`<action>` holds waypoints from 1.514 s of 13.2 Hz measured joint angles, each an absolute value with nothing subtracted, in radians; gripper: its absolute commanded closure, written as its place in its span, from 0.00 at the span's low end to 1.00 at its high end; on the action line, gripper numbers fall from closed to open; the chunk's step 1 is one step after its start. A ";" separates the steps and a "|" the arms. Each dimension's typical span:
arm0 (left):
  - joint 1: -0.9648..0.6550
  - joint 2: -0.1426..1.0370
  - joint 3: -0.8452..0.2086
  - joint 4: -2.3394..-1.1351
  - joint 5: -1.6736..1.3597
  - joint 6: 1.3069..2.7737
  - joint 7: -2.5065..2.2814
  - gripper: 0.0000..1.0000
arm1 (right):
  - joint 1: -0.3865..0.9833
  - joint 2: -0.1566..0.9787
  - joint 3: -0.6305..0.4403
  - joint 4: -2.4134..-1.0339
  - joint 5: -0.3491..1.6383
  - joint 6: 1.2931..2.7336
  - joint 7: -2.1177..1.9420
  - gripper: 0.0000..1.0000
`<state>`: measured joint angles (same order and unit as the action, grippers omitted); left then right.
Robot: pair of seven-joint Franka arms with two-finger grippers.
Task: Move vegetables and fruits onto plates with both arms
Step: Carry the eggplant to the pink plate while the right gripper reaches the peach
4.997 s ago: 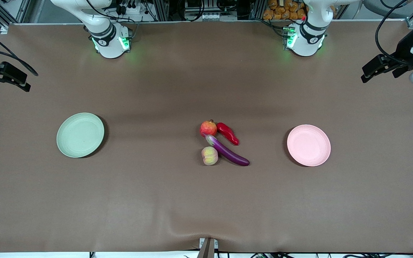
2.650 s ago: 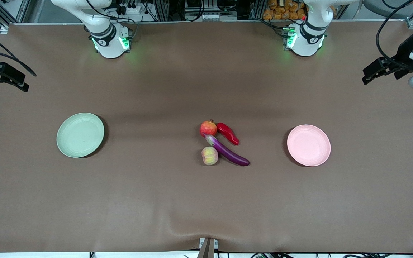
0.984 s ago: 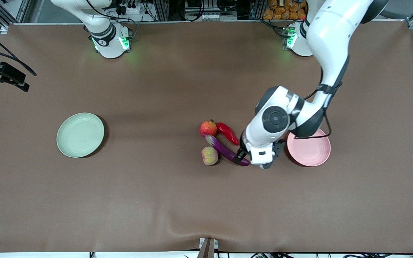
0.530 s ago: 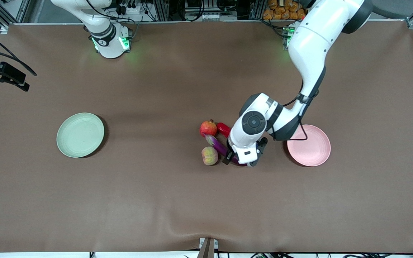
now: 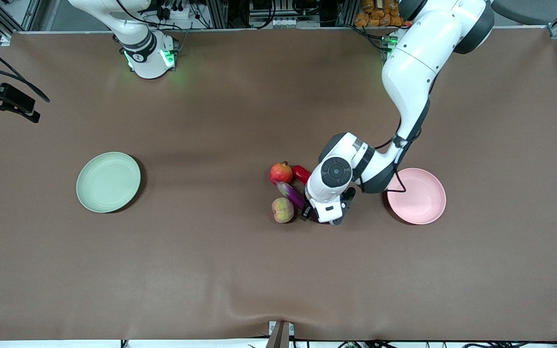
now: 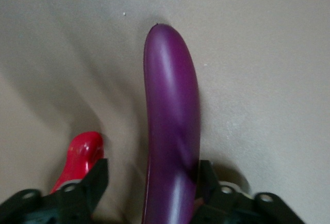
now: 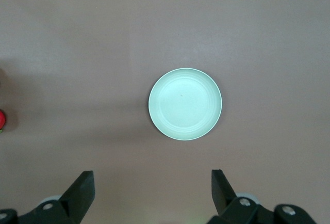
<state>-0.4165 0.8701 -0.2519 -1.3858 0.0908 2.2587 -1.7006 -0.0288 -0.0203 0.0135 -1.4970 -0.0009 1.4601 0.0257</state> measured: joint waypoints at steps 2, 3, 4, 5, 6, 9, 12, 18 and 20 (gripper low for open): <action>-0.416 0.872 -0.251 -1.385 0.091 2.259 -1.701 0.94 | -0.029 -0.020 0.014 -1.497 -0.001 1.459 0.026 0.00; -0.416 0.872 -0.250 -1.383 0.091 2.259 -1.701 1.00 | -0.029 -0.020 0.013 -1.497 -0.001 1.459 0.026 0.00; -0.416 0.872 -0.249 -1.380 0.091 2.259 -1.699 1.00 | -0.029 -0.020 0.014 -1.497 -0.001 1.458 0.026 0.00; -0.416 0.872 -0.249 -1.376 0.091 2.260 -1.692 1.00 | -0.029 -0.020 0.014 -1.497 -0.001 1.458 0.026 0.00; -0.416 0.870 -0.248 -1.369 0.093 2.262 -1.683 1.00 | -0.029 -0.020 0.014 -1.497 -0.001 1.458 0.025 0.00; -0.404 0.841 -0.245 -1.348 0.109 2.232 -1.616 1.00 | -0.027 -0.013 0.018 -1.498 0.000 1.454 0.025 0.00; -0.380 0.752 -0.243 -1.341 0.121 2.060 -1.464 1.00 | -0.001 0.006 0.025 -1.498 0.001 1.448 0.024 0.00; -0.212 0.558 -0.239 -1.406 0.126 1.753 -0.847 1.00 | 0.101 0.143 0.030 -1.499 0.098 1.597 0.063 0.00; -0.154 0.518 -0.239 -1.473 0.126 1.752 -0.687 1.00 | 0.153 0.218 0.031 -1.493 0.113 1.678 0.178 0.00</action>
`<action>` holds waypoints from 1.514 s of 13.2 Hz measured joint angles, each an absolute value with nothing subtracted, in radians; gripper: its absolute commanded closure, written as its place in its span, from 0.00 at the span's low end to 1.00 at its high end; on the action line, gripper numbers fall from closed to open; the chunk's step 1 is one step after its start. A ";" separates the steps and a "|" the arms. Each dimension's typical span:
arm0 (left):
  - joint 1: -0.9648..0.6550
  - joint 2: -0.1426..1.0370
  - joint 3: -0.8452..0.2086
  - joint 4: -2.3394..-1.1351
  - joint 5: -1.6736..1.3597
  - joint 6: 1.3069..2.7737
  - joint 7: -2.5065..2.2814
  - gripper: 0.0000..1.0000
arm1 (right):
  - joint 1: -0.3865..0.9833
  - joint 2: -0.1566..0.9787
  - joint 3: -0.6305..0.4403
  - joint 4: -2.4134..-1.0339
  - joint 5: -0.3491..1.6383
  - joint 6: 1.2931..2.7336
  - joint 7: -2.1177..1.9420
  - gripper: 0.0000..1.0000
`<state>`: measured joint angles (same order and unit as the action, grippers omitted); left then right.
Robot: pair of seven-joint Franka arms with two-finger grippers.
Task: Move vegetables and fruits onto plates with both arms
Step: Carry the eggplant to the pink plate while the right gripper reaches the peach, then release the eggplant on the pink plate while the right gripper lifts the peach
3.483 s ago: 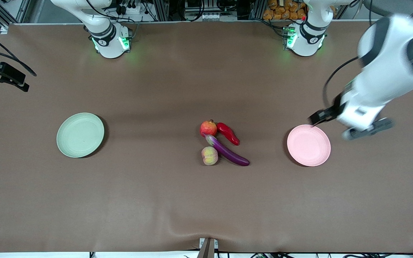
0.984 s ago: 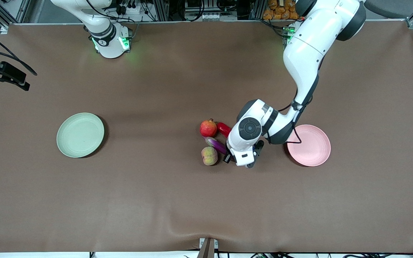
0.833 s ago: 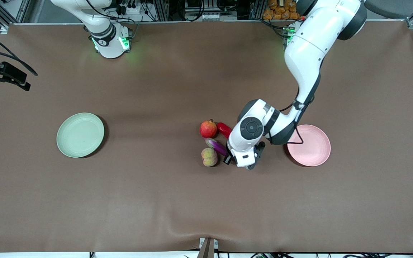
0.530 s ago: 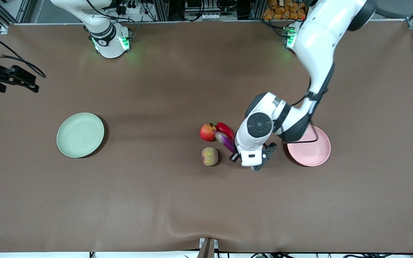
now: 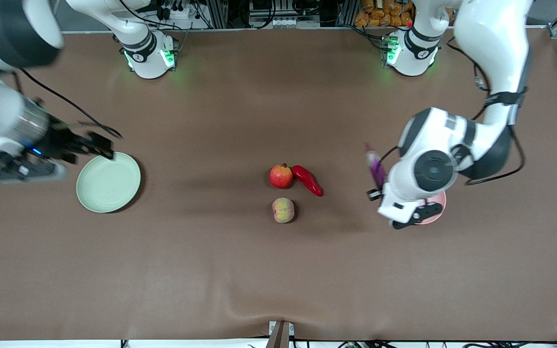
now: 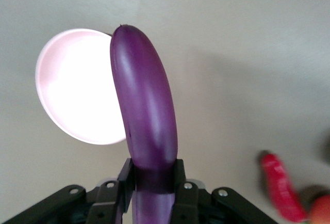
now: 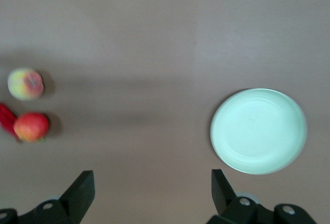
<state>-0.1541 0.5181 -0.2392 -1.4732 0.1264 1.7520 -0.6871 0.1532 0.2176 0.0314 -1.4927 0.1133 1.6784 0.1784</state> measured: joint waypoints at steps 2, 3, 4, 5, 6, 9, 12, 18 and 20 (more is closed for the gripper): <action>-0.119 0.492 -0.239 -1.537 0.139 1.753 -0.611 1.00 | 0.228 0.302 0.033 -1.459 0.116 1.761 0.306 0.00; -0.104 0.481 -0.240 -1.574 0.154 1.762 -0.583 1.00 | 0.269 0.349 0.034 -1.431 0.117 1.806 0.363 0.00; -0.086 0.469 -0.239 -1.616 0.164 1.788 -0.562 1.00 | 0.307 0.396 0.034 -1.401 0.117 1.840 0.418 0.00; -0.065 0.455 -0.239 -1.667 0.169 1.830 -0.534 1.00 | 0.338 0.440 0.034 -1.376 0.117 1.876 0.462 0.00; -0.037 0.438 -0.240 -1.721 0.172 1.880 -0.490 1.00 | 0.362 0.483 0.034 -1.359 0.122 1.933 0.489 0.00; 0.070 0.395 -0.242 -1.861 0.173 2.009 -0.322 1.00 | 0.407 0.609 0.034 -1.346 0.211 2.163 0.501 0.00; 0.146 0.386 -0.246 -1.941 0.172 2.076 -0.221 1.00 | 0.486 0.711 0.035 -1.336 0.225 2.277 0.569 0.00; 0.176 0.405 -0.276 -1.983 0.164 2.103 -0.051 1.00 | 0.602 0.853 0.032 -1.319 0.225 2.458 0.678 0.00; 0.177 0.417 -0.276 -1.985 0.164 2.112 -0.026 1.00 | 0.623 0.903 0.027 -1.282 0.225 2.472 0.684 0.00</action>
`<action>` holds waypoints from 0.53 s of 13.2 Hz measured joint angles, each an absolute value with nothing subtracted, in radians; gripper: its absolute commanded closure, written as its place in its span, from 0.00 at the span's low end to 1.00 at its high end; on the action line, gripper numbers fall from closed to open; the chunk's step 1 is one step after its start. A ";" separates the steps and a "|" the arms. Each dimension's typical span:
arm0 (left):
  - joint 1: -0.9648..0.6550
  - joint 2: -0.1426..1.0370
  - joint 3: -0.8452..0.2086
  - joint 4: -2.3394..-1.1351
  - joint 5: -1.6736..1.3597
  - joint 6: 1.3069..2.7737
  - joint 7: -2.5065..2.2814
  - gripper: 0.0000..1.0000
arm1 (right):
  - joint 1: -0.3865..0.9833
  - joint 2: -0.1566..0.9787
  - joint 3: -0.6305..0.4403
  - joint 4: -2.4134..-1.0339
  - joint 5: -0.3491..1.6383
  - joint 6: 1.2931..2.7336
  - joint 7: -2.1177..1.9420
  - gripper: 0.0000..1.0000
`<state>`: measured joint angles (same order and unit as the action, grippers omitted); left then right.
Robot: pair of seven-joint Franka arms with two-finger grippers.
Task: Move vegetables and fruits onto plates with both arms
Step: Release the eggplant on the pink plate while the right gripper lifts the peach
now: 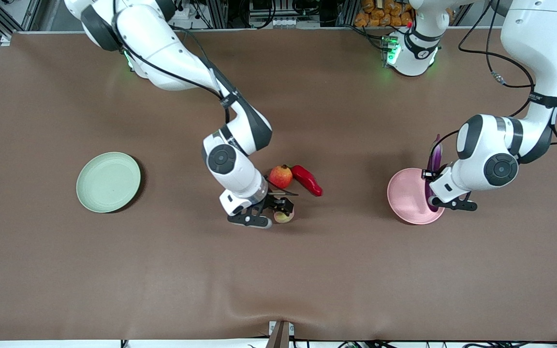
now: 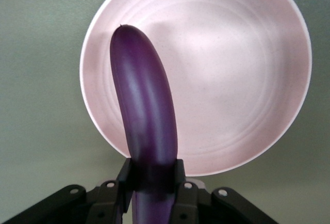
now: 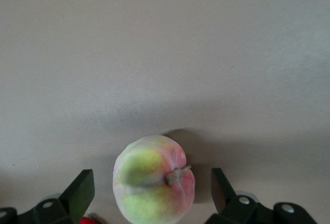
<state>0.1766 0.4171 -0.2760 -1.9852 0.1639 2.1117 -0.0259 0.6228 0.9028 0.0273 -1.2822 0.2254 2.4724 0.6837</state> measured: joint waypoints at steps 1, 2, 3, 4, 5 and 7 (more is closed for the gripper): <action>0.177 0.423 -0.276 -1.986 0.164 2.115 -0.016 1.00 | 0.629 0.924 0.024 -1.260 0.225 2.473 0.684 0.00; 0.179 0.429 -0.276 -1.987 0.164 2.122 -0.008 1.00 | 0.636 0.939 0.017 -1.242 0.225 2.473 0.684 0.00; 0.184 0.436 -0.276 -1.988 0.164 2.134 0.001 1.00 | 0.640 0.949 0.012 -1.231 0.225 2.473 0.684 0.00; 0.188 0.444 -0.276 -1.989 0.164 2.150 0.006 1.00 | 0.642 0.953 0.010 -1.224 0.225 2.473 0.684 0.00; 0.191 0.454 -0.276 -1.989 0.164 2.167 0.009 1.00 | 0.644 0.955 0.009 -1.223 0.225 2.473 0.684 0.00; 0.191 0.468 -0.276 -1.989 0.164 2.193 0.009 1.00 | 0.650 0.959 0.007 -1.223 0.225 2.470 0.684 0.00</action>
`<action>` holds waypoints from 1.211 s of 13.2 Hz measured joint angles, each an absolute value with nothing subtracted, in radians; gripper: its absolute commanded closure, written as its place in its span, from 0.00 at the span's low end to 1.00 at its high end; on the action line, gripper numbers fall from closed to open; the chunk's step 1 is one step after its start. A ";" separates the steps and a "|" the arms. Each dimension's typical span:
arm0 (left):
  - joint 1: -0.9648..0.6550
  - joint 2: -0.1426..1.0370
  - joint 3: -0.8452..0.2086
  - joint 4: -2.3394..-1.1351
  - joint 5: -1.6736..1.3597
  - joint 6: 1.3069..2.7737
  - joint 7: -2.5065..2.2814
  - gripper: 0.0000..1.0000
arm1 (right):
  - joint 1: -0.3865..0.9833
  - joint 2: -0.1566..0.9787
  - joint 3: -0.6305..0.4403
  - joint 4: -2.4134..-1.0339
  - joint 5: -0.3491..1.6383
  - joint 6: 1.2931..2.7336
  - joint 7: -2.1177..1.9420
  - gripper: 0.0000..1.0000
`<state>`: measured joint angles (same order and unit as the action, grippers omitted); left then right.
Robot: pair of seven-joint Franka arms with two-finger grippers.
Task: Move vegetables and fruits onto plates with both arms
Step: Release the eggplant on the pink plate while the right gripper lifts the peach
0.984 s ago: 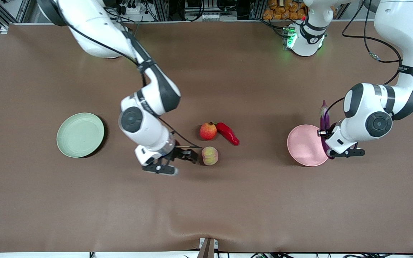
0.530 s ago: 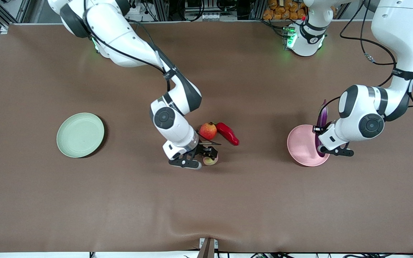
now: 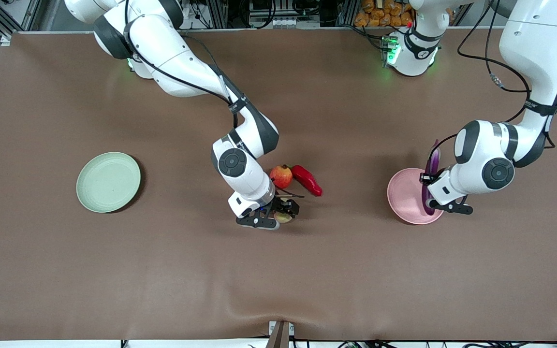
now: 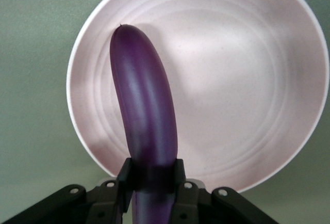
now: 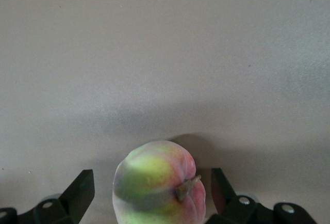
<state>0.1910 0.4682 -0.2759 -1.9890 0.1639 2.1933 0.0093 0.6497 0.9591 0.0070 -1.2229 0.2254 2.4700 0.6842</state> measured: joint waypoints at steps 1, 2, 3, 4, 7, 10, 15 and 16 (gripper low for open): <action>0.191 0.472 -0.276 -1.989 0.164 2.199 0.009 1.00 | 0.653 0.963 0.007 -1.223 0.225 2.470 0.684 0.00; 0.191 0.473 -0.276 -1.988 0.164 2.199 0.009 0.89 | 0.659 0.968 0.007 -1.222 0.225 2.469 0.684 0.00; 0.191 0.474 -0.276 -1.988 0.164 2.199 0.009 0.49 | 0.667 0.975 0.007 -1.222 0.225 2.469 0.684 0.00; 0.191 0.474 -0.276 -1.988 0.164 2.199 0.009 0.27 | 0.674 0.981 0.006 -1.222 0.225 2.469 0.684 0.07; 0.191 0.475 -0.276 -1.988 0.152 2.199 0.009 0.00 | 0.681 0.990 0.002 -1.222 0.159 2.469 0.682 0.98; 0.191 0.473 -0.276 -1.970 0.122 2.201 0.009 0.00 | 0.679 0.990 -0.005 -1.210 0.101 2.450 0.684 1.00; 0.191 0.387 -0.278 -1.808 0.118 2.042 0.009 0.00 | 0.595 0.938 0.002 -1.153 0.098 2.217 0.682 1.00; 0.192 0.365 -0.279 -1.743 0.117 1.945 0.009 0.00 | 0.553 0.910 0.018 -1.144 0.098 2.144 0.669 1.00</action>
<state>0.1920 0.3646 -0.2786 -1.7432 0.1172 1.9452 0.0093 0.5534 0.9100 0.0182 -1.1442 0.0984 2.1445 0.6688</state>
